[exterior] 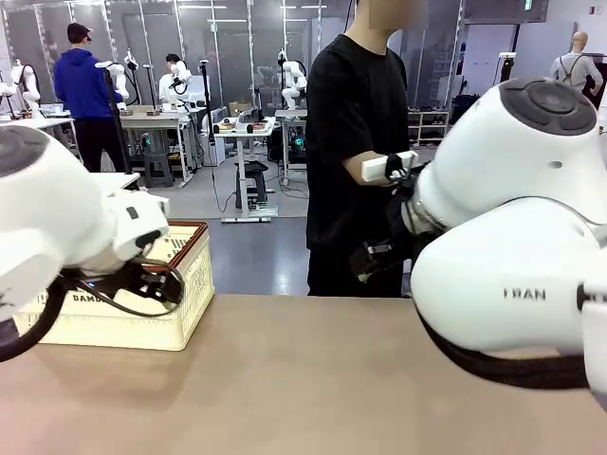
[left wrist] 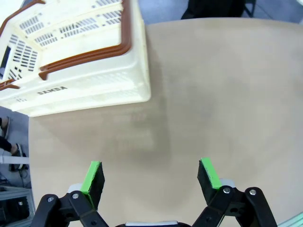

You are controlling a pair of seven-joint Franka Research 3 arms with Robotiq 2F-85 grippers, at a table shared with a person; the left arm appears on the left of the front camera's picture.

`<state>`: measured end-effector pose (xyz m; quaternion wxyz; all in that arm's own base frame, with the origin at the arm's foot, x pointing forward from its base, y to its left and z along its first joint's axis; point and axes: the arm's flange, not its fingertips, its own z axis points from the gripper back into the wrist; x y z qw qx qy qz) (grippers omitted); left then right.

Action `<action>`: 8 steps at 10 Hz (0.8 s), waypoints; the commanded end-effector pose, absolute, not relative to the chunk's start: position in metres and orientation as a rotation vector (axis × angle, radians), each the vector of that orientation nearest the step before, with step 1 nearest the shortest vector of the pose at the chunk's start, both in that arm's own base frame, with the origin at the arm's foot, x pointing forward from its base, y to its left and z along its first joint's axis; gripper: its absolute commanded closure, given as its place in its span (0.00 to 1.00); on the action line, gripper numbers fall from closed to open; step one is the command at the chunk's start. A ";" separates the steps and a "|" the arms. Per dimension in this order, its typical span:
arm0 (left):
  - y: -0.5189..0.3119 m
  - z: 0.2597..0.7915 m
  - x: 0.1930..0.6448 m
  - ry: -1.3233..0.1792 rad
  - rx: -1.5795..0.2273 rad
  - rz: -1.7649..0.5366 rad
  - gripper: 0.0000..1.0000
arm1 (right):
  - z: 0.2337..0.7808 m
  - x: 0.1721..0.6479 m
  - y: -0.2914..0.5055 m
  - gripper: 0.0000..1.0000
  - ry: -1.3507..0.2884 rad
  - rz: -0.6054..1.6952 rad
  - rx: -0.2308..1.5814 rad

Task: Place the drinks into the Shopping basket.
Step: Pick up one drink and place it into the Shopping basket.

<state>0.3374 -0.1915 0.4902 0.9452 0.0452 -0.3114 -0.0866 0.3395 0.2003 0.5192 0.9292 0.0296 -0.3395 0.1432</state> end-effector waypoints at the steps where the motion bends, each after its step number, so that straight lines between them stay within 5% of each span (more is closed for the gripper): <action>1: -0.140 0.470 0.328 -0.623 0.091 -0.126 0.00 | 0.468 0.321 0.149 0.00 -0.612 0.293 0.125; 8: -0.058 0.427 0.358 -0.426 0.149 -0.211 0.00 | 0.403 0.346 0.096 0.00 -0.496 0.191 0.223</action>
